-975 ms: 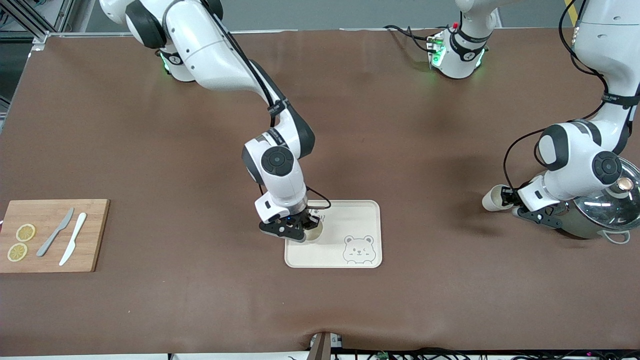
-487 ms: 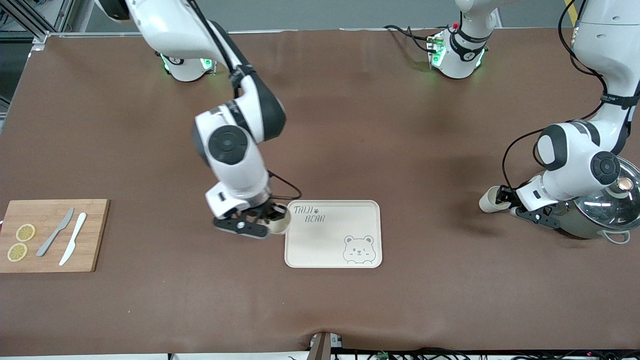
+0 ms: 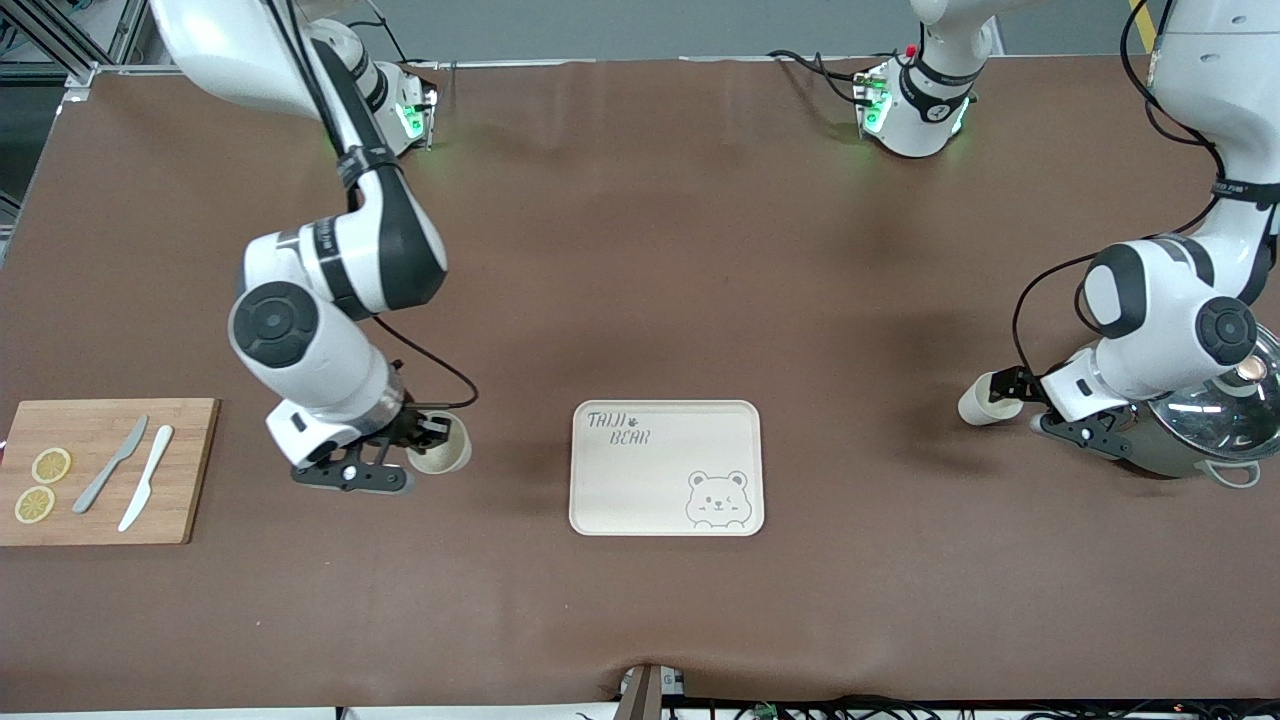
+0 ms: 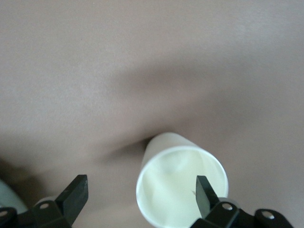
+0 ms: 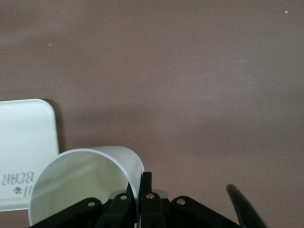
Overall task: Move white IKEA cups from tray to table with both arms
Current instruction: 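Carry the cup with the right gripper toward the cutting board, then set the cup down with the right gripper while the left gripper releases its cup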
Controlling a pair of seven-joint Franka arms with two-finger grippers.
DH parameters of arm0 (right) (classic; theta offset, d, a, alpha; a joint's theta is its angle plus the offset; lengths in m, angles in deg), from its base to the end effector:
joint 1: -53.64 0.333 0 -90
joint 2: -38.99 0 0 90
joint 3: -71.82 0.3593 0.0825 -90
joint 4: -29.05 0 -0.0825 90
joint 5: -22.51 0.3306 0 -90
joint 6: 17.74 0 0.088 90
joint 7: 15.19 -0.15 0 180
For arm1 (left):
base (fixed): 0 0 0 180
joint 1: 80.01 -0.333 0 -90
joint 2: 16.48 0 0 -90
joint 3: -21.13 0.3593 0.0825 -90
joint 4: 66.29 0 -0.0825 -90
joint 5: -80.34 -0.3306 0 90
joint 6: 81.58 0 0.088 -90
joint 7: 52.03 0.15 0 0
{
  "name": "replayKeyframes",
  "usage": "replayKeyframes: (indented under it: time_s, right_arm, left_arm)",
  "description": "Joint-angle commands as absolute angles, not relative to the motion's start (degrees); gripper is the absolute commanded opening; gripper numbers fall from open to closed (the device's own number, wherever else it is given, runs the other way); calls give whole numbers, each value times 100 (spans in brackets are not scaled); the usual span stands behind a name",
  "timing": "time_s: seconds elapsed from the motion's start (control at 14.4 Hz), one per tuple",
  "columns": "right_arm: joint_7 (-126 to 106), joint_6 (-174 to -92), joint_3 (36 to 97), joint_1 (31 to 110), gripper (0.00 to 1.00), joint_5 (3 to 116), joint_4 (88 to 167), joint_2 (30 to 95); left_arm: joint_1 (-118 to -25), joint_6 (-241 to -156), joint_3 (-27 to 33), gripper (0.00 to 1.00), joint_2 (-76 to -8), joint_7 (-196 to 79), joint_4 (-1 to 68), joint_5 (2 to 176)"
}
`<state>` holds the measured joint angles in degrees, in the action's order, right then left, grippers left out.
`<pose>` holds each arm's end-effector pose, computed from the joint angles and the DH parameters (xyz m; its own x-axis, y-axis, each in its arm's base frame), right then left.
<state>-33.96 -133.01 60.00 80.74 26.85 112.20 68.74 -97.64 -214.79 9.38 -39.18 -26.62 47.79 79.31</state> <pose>0.6466 0.2113 0.4105 0.9963 -0.0618 0.0598 -0.0627 -0.9979 0.0132 0.5762 0.0664 0.2974 0.9422 -0.3344 -0.0201 -0.3317 -0.9397 0.0829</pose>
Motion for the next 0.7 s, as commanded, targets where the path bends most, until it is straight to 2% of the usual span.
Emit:
replayKeyframes:
  time_s: [0.0,0.28,0.63]
  right_arm:
    - [-2848,-13437,6110,7738,0,2664,11632,6624]
    - [-2146,-13857,6119,7361,0,2699,11921,6668]
    - [-1485,-14816,6119,7096,0,2717,12519,6712]
  left_arm:
    - [-9776,-20616,909,100,-3319,-2741,4693,7990]
    - [-9750,-19218,524,100,-3335,-3968,3500,8025]
    - [-9706,-18776,128,100,-3310,-4489,2794,8060]
